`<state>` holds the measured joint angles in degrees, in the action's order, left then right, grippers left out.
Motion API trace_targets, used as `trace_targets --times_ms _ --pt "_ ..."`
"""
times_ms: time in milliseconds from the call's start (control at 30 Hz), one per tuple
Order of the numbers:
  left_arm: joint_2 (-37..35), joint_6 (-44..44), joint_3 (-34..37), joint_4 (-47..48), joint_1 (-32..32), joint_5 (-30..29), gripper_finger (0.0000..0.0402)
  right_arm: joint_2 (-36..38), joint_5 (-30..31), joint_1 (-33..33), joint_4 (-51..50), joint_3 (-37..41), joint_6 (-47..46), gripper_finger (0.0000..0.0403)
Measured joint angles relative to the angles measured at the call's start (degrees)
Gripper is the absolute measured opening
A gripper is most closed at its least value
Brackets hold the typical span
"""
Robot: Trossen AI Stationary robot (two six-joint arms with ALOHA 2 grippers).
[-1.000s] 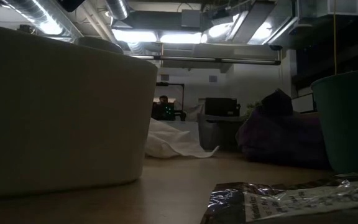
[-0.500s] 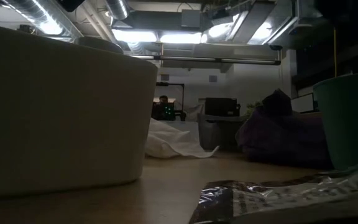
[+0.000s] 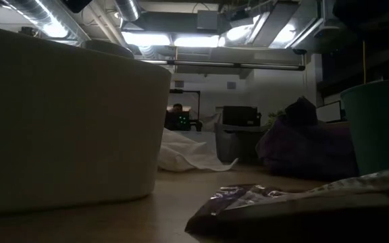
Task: Sort spices by type
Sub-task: Put the orange spice pack into the black bin
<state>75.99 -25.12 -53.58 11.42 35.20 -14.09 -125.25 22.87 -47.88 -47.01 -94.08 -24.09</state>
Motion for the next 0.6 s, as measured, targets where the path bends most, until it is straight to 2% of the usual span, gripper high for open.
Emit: trace_targets --times_ms 133,233,433,600 --pt "0.0 0.0 0.0 0.0 0.0 0.0 0.0265 0.0 -0.6 0.0 1.1 0.0 -0.2 0.0071" --pt "0.0 0.0 0.0 0.0 0.0 0.0 0.0265 0.0 -1.0 0.0 1.7 0.0 -0.3 0.0045" --pt "0.0 0.0 0.0 0.0 0.0 0.0 0.0265 0.0 -1.1 0.0 3.7 -0.3 -1.0 0.0049" --pt "0.0 0.3 0.0 -0.1 0.0 0.0 0.0265 0.0 -0.5 0.0 -0.2 -3.5 -2.7 0.0047"
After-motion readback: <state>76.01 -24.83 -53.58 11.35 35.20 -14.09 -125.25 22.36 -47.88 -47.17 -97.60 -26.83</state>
